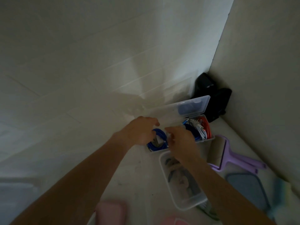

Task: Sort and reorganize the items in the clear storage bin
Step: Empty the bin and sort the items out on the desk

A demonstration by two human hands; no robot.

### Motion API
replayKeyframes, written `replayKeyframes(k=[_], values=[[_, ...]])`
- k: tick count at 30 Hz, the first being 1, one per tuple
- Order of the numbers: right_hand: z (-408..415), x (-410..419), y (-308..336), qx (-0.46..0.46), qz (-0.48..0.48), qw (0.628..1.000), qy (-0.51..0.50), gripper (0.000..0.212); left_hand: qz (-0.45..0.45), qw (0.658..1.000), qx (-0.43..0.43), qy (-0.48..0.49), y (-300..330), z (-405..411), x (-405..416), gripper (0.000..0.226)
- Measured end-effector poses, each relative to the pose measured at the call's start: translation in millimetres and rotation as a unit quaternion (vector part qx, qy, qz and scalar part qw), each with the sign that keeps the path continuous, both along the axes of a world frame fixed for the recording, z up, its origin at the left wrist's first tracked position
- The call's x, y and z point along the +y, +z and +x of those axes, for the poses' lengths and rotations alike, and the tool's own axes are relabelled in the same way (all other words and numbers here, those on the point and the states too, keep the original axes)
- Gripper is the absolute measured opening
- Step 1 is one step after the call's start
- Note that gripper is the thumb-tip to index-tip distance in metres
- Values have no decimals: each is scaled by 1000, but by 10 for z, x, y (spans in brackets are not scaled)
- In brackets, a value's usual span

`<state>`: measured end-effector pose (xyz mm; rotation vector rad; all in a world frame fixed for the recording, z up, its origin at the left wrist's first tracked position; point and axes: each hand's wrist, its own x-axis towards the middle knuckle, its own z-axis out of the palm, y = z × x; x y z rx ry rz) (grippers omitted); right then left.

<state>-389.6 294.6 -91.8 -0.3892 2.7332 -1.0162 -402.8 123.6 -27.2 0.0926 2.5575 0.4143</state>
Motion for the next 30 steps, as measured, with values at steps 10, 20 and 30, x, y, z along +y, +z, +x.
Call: replayKeyframes(k=[10, 20, 30], values=[[-44, 643, -25, 145, 131, 977, -90, 42, -135, 981, 13, -139, -177, -396, 161, 53], [-142, 570, -155, 117, 156, 981, -13, 32, -157, 966, 59, -199, -209, -292, 103, 22], [-433, 916, 21, -19, 54, 988, -143, 26, -215, 971, -22, -101, -138, -165, 42, 33]])
